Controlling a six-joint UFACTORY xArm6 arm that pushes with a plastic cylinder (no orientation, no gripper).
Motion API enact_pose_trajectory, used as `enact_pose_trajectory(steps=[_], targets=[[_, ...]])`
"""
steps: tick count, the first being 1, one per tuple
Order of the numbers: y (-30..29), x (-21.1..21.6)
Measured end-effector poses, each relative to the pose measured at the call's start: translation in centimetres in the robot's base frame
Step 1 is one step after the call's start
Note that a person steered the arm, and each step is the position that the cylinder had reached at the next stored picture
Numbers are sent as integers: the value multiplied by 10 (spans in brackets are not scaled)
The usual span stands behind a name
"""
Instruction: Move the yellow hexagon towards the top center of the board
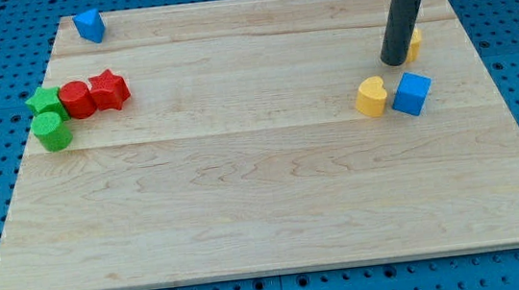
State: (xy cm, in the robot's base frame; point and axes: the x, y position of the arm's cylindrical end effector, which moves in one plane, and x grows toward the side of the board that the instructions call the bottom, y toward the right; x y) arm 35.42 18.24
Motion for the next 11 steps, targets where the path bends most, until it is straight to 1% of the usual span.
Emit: enact_pose_trajectory(steps=[1, 2, 3, 4, 5, 6, 7, 8, 9, 10, 11], targets=[[29, 11], [88, 1], [58, -28], [-81, -36], [-130, -28], [-158, 17], [-185, -9], [-185, -49], [-170, -40], [-139, -24], [-166, -54]])
